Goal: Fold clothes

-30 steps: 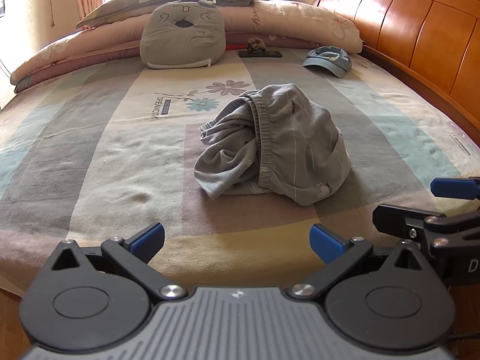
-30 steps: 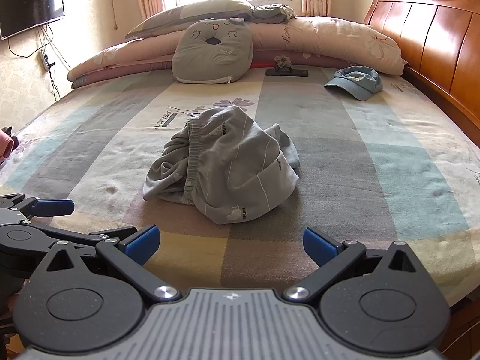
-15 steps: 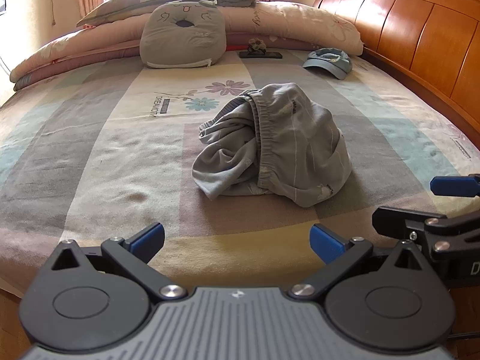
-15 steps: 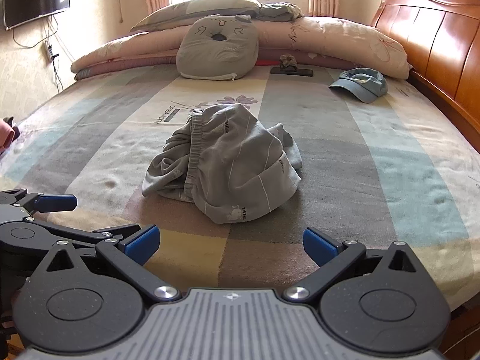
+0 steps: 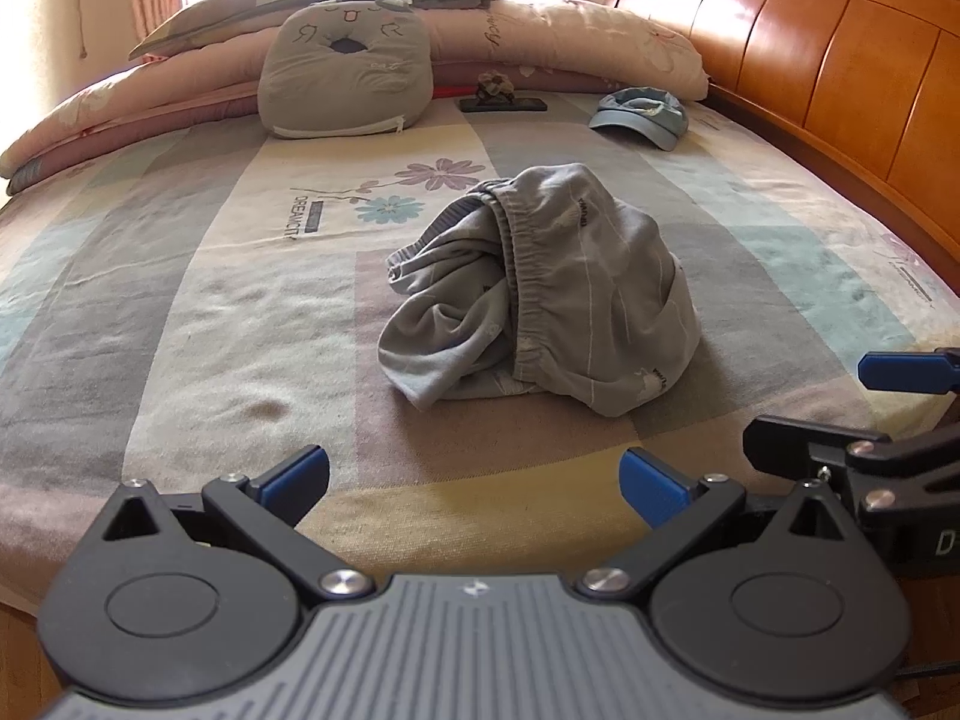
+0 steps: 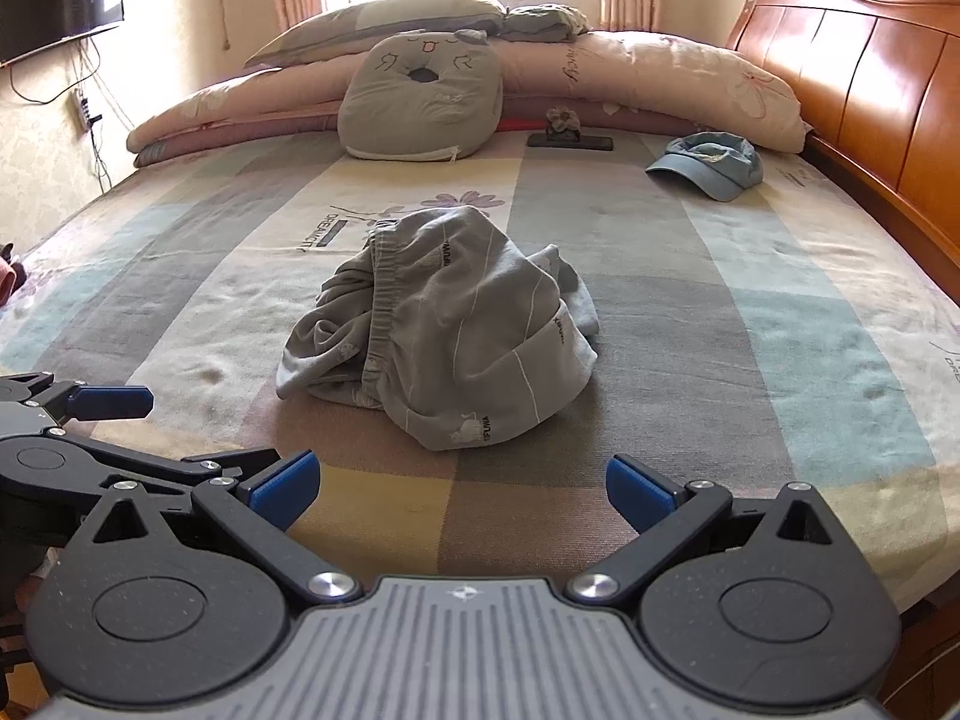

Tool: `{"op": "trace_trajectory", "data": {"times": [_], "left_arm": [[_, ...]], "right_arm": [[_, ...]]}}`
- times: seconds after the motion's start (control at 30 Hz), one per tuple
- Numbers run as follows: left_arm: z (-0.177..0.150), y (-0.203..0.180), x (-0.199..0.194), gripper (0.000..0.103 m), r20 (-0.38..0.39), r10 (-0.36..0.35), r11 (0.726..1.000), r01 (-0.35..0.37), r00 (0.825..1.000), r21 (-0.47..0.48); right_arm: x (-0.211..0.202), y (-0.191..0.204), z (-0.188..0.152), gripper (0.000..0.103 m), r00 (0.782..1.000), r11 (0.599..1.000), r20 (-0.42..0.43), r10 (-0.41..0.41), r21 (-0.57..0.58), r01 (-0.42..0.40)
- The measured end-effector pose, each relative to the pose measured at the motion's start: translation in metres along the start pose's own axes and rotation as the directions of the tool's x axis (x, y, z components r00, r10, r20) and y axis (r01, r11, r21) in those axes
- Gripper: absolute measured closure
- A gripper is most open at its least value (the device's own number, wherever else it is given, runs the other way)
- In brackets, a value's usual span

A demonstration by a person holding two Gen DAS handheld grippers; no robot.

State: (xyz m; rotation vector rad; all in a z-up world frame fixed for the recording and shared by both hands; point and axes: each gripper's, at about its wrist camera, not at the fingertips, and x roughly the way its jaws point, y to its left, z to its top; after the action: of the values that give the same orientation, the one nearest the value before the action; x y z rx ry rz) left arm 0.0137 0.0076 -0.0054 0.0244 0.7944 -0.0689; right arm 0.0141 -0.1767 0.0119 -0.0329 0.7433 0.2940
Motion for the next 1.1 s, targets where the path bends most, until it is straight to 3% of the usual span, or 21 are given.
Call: {"op": "trace_trajectory", "data": {"times": [0.7,1.1], "left_arm": [[0.006,-0.003,0.018,0.001,-0.015,0.026,0.999,-0.027,1.0,-0.043],[0.022,0.013,0.053,0.001,-0.052,0.031,0.999,-0.032,0.998,-0.035]], "right_arm": [[0.018,-0.021,0.004,0.0,0.999,0.999,-0.01,0.05,-0.016,-0.05],[0.061,-0.021,0.018,0.0,0.997,0.998,-0.051,0.05,-0.021,-0.051]]}}
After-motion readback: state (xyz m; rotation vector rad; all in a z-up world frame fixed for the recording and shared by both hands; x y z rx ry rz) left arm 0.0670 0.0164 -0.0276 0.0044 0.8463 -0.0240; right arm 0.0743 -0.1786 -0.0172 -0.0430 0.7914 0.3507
